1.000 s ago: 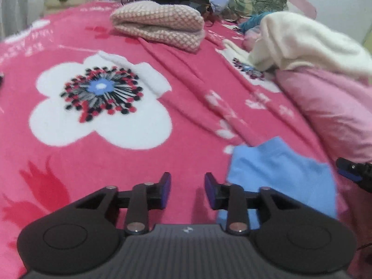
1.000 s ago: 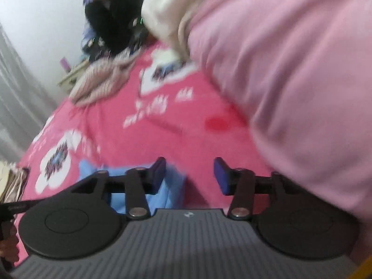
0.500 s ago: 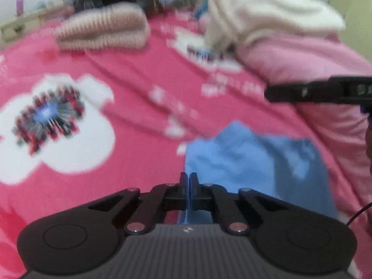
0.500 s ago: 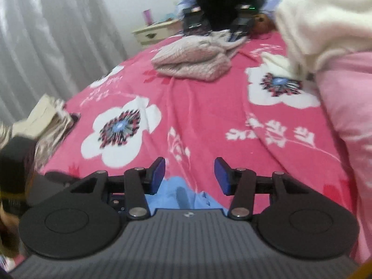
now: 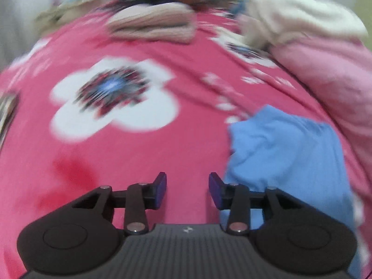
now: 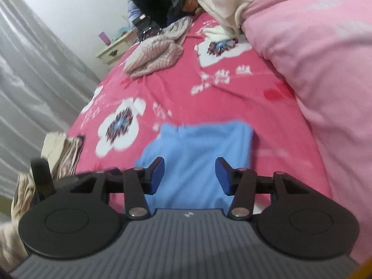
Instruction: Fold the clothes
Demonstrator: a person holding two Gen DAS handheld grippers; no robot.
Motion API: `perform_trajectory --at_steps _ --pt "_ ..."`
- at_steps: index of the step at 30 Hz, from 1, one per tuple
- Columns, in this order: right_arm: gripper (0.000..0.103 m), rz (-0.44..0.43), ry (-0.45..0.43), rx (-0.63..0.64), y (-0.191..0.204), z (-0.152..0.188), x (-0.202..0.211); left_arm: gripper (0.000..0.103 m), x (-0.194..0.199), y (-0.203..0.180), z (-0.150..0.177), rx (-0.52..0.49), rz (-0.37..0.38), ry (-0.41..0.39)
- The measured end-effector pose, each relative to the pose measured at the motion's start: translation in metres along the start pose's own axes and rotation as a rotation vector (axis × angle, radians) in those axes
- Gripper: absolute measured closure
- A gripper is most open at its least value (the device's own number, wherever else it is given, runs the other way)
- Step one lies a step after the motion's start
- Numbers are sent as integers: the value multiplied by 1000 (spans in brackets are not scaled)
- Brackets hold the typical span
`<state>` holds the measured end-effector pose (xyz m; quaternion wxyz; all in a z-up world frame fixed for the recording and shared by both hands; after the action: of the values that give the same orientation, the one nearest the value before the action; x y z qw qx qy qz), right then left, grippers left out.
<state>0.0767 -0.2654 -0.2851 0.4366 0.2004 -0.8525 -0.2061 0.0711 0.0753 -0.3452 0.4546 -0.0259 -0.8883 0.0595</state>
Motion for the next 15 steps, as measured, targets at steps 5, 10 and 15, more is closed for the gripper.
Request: perform_trajectory --at_steps 5,10,15 --pt "51 -26 193 -107 -16 60 30 51 50 20 56 181 216 185" --pt "50 66 382 -188 -24 141 55 49 76 2 131 229 406 421" --pt "50 146 361 -176 -13 184 80 49 113 6 154 168 340 410"
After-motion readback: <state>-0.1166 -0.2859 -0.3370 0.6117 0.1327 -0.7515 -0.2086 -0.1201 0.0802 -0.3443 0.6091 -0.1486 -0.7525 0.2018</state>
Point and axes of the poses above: each gripper's, at about its wrist camera, not at the fingertips, and x roughly against the way its jaws point, y to its left, z to its underside, the point moved 2 cm from there along -x, roughly the way its jaws point, and after that the axes turned 3 degrees about -x, right-handed, at the moved point
